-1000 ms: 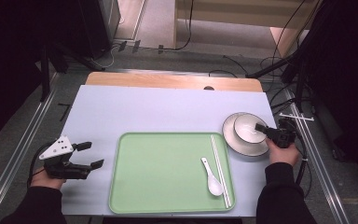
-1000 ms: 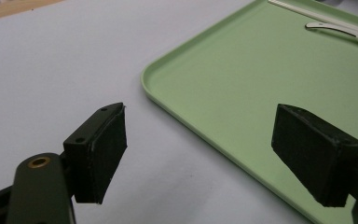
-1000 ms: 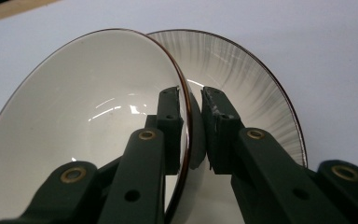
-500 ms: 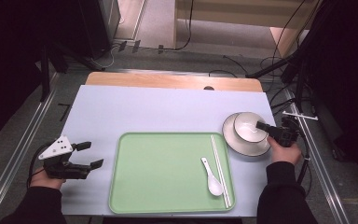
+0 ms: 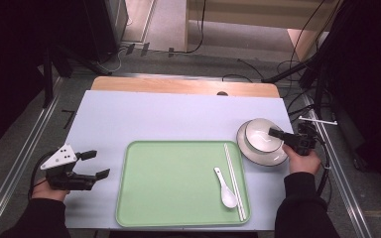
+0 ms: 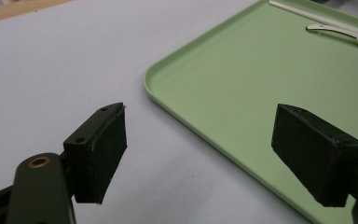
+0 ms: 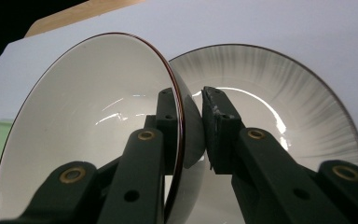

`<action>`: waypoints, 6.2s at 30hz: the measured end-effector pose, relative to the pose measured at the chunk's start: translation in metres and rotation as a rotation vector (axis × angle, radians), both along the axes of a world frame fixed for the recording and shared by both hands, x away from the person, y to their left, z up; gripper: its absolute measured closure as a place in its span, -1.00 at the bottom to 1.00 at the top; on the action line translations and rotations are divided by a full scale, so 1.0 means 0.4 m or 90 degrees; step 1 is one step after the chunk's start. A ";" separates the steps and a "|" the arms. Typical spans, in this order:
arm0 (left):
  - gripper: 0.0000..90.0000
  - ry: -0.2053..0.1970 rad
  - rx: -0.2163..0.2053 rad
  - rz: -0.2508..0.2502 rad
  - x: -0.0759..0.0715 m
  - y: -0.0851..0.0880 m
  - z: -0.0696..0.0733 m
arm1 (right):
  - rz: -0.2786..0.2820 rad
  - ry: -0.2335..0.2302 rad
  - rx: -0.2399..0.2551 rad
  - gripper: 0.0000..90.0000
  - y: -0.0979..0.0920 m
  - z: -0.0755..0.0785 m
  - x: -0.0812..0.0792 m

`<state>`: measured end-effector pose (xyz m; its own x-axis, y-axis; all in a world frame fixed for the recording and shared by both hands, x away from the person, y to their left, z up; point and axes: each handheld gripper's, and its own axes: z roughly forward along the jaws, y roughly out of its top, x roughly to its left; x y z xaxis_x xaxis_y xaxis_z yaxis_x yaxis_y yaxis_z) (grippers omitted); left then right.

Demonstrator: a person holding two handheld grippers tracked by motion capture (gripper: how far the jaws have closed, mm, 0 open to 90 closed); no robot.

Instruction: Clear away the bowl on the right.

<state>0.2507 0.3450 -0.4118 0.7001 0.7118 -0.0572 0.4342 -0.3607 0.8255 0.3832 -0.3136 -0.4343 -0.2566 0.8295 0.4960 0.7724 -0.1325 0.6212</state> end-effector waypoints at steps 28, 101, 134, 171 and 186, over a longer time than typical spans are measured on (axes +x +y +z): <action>-0.60 -0.002 0.000 0.000 -0.001 0.001 0.001 | 0.136 0.014 0.014 0.74 0.140 0.033 -0.028; -0.60 -0.006 -0.005 -0.016 0.023 -0.017 0.002 | 0.411 0.092 -0.031 0.66 0.421 -0.014 -0.204; -0.60 -0.005 -0.003 -0.018 0.023 -0.018 0.002 | 0.341 -0.095 -0.025 -0.16 0.304 0.085 -0.182; -0.60 -0.003 -0.002 -0.017 0.020 -0.016 0.001 | 0.163 -0.082 -0.037 -0.27 0.055 0.039 -0.103; -0.60 -0.003 -0.003 -0.014 0.016 -0.013 0.000 | 0.109 -0.061 -0.053 -0.25 -0.006 0.006 -0.070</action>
